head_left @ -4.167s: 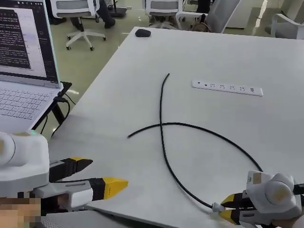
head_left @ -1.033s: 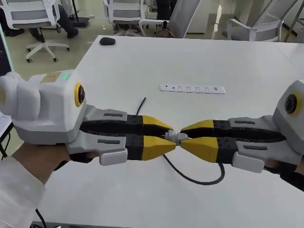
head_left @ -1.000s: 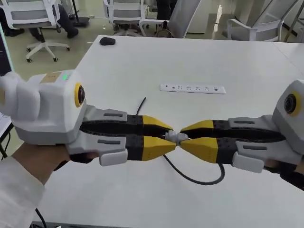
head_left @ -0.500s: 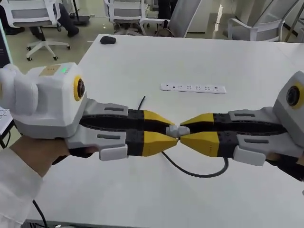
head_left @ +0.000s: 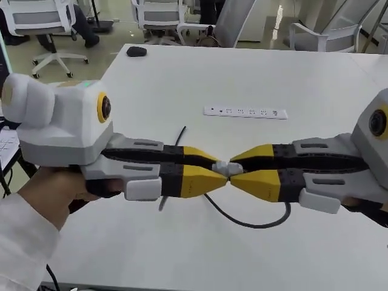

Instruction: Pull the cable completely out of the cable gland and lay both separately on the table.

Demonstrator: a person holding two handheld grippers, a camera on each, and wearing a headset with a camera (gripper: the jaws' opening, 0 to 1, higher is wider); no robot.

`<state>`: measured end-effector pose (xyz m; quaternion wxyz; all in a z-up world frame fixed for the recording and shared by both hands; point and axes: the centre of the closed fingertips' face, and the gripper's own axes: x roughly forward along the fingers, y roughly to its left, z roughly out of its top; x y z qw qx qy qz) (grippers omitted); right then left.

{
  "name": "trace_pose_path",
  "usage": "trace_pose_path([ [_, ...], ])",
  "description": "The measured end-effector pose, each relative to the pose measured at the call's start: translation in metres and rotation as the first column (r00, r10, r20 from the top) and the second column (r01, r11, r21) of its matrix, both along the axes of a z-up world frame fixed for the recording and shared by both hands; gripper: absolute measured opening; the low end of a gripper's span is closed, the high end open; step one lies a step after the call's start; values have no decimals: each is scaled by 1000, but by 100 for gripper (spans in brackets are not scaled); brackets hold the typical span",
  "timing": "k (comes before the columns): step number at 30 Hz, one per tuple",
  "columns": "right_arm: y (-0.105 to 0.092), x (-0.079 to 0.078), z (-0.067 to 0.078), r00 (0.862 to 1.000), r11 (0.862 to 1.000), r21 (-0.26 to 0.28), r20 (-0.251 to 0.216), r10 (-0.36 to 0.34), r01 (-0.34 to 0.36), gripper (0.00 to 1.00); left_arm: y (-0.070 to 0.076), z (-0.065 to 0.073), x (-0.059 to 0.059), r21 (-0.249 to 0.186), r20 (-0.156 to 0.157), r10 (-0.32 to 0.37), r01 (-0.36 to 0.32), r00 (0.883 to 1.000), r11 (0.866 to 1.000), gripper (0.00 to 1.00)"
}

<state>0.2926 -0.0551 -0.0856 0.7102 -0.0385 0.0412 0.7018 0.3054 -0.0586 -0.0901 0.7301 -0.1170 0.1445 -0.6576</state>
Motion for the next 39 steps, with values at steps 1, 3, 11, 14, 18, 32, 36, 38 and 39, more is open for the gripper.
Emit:
trace_pose_path([
  [1, -1, 0, -1, 1000, 1000, 1, 19, 4, -4, 8, -1, 0, 0, -4, -18, 6, -6, 1000, 1000, 13],
  [3, -1, 1, -1, 999, 1000, 0, 49, 8, -8, 8, -1, -1, 2, -13, -47, 8, -9, 999, 1000, 13],
  [11, 2, -2, -5, 968, 999, -20, 247, 51, -48, 8, 1, -5, 0, -46, -210, -5, -4, 978, 999, 13],
  [14, 3, -1, -8, 959, 998, -30, 278, 57, -51, 9, 2, -8, 0, -37, -214, 5, -13, 977, 999, 13],
  [18, 6, 0, -4, 965, 999, 13, 261, 38, -43, 11, 5, -4, -1, -48, -157, 8, -15, 988, 999, 14],
  [32, -6, 16, 7, 958, 986, 164, -287, 7, 42, 26, 4, 2, -5, 78, 293, 15, -40, 956, 996, 15],
  [36, -5, 12, -1, 948, 990, 135, -317, 5, 40, 23, 3, 4, -1, 70, 293, 26, -48, 956, 996, 15],
  [38, -4, 9, -2, 940, 990, 135, -341, 15, 33, 22, 2, 4, 0, 62, 279, 27, -46, 960, 997, 15],
  [39, -4, 8, -3, 937, 991, 134, -350, 19, 29, 19, 2, 4, 1, 61, 280, 29, -48, 960, 997, 15],
])
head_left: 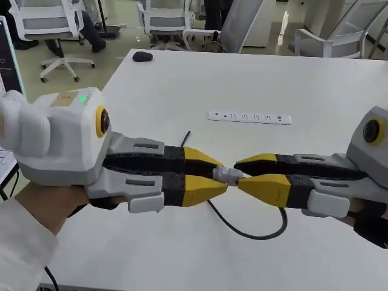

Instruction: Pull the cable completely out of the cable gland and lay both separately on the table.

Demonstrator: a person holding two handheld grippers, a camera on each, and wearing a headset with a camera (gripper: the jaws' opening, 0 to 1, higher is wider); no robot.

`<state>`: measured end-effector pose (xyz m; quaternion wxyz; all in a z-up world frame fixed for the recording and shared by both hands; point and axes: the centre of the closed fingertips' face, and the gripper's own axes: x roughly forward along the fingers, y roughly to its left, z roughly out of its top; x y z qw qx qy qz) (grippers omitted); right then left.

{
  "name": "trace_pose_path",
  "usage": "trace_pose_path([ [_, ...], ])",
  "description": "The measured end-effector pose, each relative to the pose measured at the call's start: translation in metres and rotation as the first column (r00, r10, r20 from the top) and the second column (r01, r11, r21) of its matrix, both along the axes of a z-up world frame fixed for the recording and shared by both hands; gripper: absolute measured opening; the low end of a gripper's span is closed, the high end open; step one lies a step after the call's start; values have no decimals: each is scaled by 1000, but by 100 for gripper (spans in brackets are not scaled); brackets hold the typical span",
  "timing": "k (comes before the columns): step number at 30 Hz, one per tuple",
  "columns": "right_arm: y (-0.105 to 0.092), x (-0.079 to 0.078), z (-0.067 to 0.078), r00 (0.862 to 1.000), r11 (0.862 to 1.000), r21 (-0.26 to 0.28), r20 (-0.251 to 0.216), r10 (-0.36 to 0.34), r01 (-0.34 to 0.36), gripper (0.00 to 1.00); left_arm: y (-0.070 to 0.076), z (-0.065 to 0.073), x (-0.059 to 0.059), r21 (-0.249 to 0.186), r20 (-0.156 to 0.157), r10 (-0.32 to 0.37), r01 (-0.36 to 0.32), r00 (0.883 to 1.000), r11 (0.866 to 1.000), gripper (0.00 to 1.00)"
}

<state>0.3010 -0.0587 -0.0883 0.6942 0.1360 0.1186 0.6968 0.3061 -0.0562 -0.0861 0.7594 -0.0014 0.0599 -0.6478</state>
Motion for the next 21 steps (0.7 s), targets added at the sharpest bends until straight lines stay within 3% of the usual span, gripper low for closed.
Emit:
trace_pose_path([
  [2, 0, -1, 2, 1000, 1000, 20, 7, 4, -4, 13, 0, 0, 0, 1, 2, -1, 1, 1000, 1000, 15],
  [3, 0, 0, 4, 1000, 999, 38, -13, 2, -1, 12, -1, 0, 0, 0, 5, -4, 4, 1000, 1000, 15],
  [11, 2, -3, 1, 998, 999, 30, -59, 20, -18, 12, -1, 1, -2, 2, 17, -10, 10, 1000, 1000, 15],
  [13, 3, -5, 2, 999, 999, 26, -37, 26, -25, 11, -2, 2, -2, -3, 14, -14, 14, 1000, 1000, 15],
  [14, 3, -3, 2, 999, 1000, 12, 34, 16, -16, 11, -1, 2, -1, -4, 11, -8, 8, 1000, 1000, 15],
  [15, 3, -5, 3, 998, 1000, 9, 65, 22, -22, 11, 0, 2, -1, -10, -2, -11, 10, 1000, 1000, 15],
  [16, 3, -7, 4, 997, 999, 7, 73, 31, -31, 10, 0, 4, -2, -24, -28, -16, 15, 999, 1000, 15],
  [18, 4, -7, 7, 997, 999, 12, 72, 31, -32, 10, 0, 6, -1, -38, -42, -12, 11, 999, 999, 15],
  [21, 6, -6, 6, 992, 1000, -4, 126, 28, -28, 9, 1, 4, 1, -47, -93, -5, 0, 996, 999, 15],
])
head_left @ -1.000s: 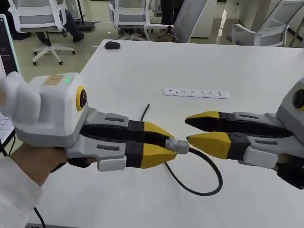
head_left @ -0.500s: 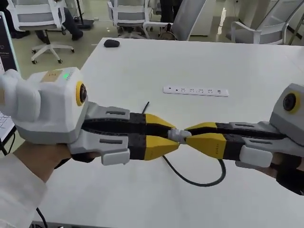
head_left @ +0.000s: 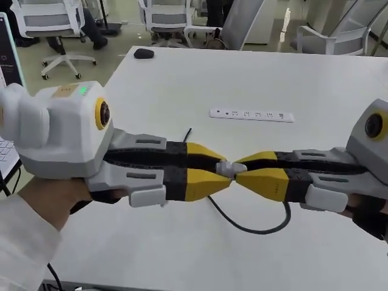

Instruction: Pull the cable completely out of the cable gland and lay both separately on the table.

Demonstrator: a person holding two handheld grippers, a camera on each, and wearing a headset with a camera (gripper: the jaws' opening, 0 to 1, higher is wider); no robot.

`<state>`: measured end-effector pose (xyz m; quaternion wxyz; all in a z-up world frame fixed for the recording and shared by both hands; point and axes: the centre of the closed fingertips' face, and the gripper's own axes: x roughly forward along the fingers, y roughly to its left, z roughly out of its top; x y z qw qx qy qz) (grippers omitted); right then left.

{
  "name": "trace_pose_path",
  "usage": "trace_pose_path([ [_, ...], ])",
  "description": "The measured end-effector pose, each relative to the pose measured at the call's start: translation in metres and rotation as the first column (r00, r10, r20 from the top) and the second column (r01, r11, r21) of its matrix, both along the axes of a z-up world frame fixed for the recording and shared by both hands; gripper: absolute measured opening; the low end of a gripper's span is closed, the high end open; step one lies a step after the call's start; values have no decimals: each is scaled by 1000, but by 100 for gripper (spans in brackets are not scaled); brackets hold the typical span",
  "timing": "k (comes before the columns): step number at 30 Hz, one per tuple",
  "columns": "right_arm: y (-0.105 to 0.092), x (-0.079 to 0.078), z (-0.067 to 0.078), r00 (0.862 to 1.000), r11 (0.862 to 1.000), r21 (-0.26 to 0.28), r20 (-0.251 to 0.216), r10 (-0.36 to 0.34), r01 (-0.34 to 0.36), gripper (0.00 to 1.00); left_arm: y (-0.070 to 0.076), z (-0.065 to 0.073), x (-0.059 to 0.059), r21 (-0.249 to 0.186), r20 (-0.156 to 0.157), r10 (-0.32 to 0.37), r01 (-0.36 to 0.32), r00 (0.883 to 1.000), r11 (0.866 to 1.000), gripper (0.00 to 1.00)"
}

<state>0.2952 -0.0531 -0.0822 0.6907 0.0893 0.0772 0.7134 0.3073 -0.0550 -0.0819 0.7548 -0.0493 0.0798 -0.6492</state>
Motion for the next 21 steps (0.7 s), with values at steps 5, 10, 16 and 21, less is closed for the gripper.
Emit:
trace_pose_path([
  [5, 2, -2, -1, 990, 1000, -18, 142, 6, -3, 9, 1, -3, -1, -35, -128, -5, 1, 992, 999, 14],
  [10, 3, -2, -6, 959, 998, -57, 283, 22, -6, 9, 1, -10, 2, -48, -211, -3, -8, 977, 999, 14],
  [16, 4, -4, -12, 919, 997, -79, 393, 36, -6, 10, 1, -18, 1, -54, -363, -9, -12, 932, 998, 14],
  [21, 6, -2, -17, 969, 997, -78, 246, 22, -3, 12, 3, -22, -1, -50, -311, 7, -24, 951, 998, 15],
])
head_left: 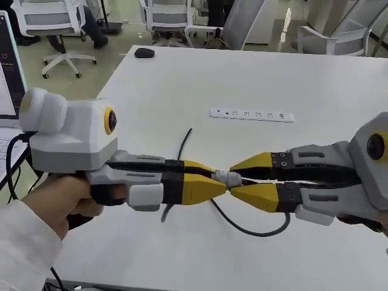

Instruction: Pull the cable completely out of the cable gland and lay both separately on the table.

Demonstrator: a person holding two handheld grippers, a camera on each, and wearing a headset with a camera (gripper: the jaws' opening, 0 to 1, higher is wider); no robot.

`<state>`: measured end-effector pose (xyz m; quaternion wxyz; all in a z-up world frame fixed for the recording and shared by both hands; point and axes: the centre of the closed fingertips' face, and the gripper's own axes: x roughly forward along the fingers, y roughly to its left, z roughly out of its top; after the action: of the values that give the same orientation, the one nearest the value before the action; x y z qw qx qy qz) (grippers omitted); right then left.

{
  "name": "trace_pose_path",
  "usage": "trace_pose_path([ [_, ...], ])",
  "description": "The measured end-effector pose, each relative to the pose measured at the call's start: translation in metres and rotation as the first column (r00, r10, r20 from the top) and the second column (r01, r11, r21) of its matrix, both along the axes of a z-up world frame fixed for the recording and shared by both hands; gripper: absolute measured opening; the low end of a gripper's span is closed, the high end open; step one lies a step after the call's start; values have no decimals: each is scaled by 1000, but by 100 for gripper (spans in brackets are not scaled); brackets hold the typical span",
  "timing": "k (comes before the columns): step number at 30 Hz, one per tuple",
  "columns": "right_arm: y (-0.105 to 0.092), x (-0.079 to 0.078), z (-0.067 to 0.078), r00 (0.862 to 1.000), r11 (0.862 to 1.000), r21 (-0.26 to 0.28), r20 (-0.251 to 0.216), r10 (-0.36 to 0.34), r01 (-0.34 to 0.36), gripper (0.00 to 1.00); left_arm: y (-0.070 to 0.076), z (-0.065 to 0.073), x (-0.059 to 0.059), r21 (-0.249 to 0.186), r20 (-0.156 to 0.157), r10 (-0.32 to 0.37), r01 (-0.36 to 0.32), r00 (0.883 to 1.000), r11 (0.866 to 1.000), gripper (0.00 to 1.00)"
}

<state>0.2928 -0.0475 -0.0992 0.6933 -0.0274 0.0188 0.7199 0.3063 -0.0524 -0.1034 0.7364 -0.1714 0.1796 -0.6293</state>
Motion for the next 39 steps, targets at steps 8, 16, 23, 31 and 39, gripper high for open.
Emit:
trace_pose_path([
  [8, -11, 10, -1, 994, 999, 12, -107, -36, 37, 13, 9, 3, 1, 16, 114, 43, -45, 993, 999, 15],
  [16, -14, 12, -4, 988, 999, 9, -145, -49, 51, 7, 8, 6, 2, 20, 169, 55, -60, 984, 998, 15],
  [23, -14, 8, -3, 986, 999, 6, -161, -34, 35, 3, 6, 8, 2, 45, 232, 44, -56, 972, 997, 16],
  [31, -19, 7, 4, 992, 999, 21, -123, -36, 38, 2, -1, 6, 5, 94, 411, 14, -58, 911, 994, 19],
  [39, -23, 5, 10, 992, 999, 40, -121, -28, 33, 2, -14, 25, 3, -52, 347, 40, -23, 937, 998, 26],
])
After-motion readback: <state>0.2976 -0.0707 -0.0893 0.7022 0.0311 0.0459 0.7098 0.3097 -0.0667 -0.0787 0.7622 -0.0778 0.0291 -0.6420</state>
